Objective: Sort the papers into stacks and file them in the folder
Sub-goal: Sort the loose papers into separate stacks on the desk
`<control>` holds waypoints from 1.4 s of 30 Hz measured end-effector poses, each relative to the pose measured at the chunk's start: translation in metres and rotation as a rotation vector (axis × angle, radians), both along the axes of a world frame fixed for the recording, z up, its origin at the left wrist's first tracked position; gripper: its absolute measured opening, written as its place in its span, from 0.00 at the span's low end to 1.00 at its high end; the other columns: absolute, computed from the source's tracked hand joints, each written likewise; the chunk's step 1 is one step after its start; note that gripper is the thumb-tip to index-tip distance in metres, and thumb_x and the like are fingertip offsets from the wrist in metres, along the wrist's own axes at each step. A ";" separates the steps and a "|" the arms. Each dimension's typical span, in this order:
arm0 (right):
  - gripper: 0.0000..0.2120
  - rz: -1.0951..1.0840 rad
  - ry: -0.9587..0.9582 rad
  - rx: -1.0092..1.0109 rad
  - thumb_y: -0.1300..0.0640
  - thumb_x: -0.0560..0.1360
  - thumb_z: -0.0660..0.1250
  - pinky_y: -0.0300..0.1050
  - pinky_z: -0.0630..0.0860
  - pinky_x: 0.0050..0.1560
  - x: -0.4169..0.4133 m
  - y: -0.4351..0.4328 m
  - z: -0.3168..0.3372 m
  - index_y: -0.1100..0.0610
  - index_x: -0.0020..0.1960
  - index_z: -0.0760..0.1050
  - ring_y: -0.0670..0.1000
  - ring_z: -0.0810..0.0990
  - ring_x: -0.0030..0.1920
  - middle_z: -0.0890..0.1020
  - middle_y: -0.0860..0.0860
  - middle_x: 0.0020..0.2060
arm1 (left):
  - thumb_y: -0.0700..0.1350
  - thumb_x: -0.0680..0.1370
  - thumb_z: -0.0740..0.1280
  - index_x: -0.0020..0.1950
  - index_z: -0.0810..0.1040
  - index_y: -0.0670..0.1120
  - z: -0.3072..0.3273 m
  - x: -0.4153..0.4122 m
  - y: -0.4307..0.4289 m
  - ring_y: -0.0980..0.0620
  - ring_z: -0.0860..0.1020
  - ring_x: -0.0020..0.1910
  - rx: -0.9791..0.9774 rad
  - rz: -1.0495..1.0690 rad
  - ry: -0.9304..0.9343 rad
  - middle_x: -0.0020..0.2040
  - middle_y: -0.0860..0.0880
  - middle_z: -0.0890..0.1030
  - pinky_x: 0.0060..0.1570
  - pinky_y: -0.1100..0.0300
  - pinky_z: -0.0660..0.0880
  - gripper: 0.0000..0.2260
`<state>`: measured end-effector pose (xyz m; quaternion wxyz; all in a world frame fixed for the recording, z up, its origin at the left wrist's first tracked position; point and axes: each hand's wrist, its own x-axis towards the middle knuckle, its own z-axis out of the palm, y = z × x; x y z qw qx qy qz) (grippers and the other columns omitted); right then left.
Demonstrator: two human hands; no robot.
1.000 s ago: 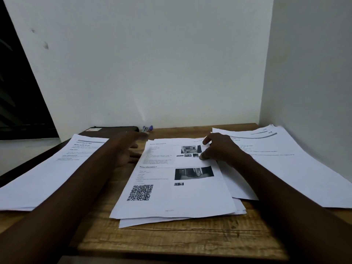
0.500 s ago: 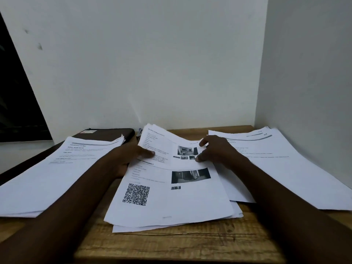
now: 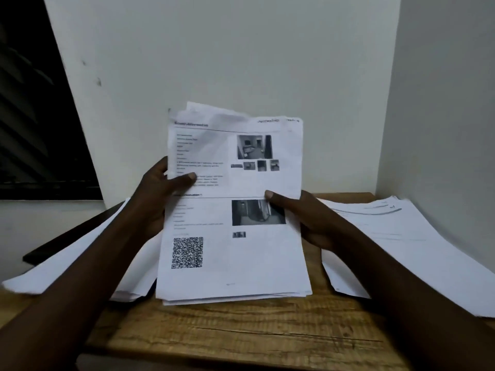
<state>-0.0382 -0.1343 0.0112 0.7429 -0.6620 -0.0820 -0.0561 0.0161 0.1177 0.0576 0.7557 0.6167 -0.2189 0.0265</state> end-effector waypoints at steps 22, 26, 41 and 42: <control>0.10 -0.340 -0.393 -0.155 0.59 0.74 0.71 0.49 0.81 0.52 -0.046 0.020 0.085 0.53 0.55 0.79 0.51 0.85 0.49 0.86 0.51 0.49 | 0.37 0.75 0.71 0.59 0.79 0.41 0.033 -0.029 -0.015 0.53 0.85 0.41 0.044 0.013 -0.144 0.48 0.47 0.86 0.33 0.60 0.80 0.13; 0.05 -0.380 -0.451 -0.099 0.59 0.75 0.70 0.42 0.82 0.46 -0.045 0.015 0.090 0.52 0.50 0.79 0.49 0.85 0.46 0.86 0.49 0.46 | 0.37 0.76 0.70 0.55 0.80 0.42 0.037 -0.023 -0.015 0.51 0.85 0.41 0.012 0.032 -0.152 0.46 0.48 0.86 0.35 0.59 0.81 0.08; 0.15 0.151 0.271 -0.002 0.69 0.78 0.59 0.51 0.81 0.52 0.000 0.009 0.026 0.64 0.63 0.75 0.56 0.85 0.49 0.82 0.61 0.57 | 0.37 0.76 0.65 0.65 0.77 0.37 -0.013 0.010 0.011 0.41 0.85 0.47 0.142 -0.295 0.422 0.57 0.37 0.83 0.46 0.44 0.82 0.16; 0.15 0.106 0.264 -0.008 0.68 0.78 0.61 0.50 0.82 0.51 0.005 0.010 0.015 0.64 0.63 0.76 0.56 0.85 0.49 0.83 0.60 0.56 | 0.37 0.76 0.66 0.65 0.76 0.38 -0.022 0.012 0.012 0.40 0.84 0.50 0.115 -0.294 0.437 0.59 0.36 0.82 0.48 0.41 0.81 0.18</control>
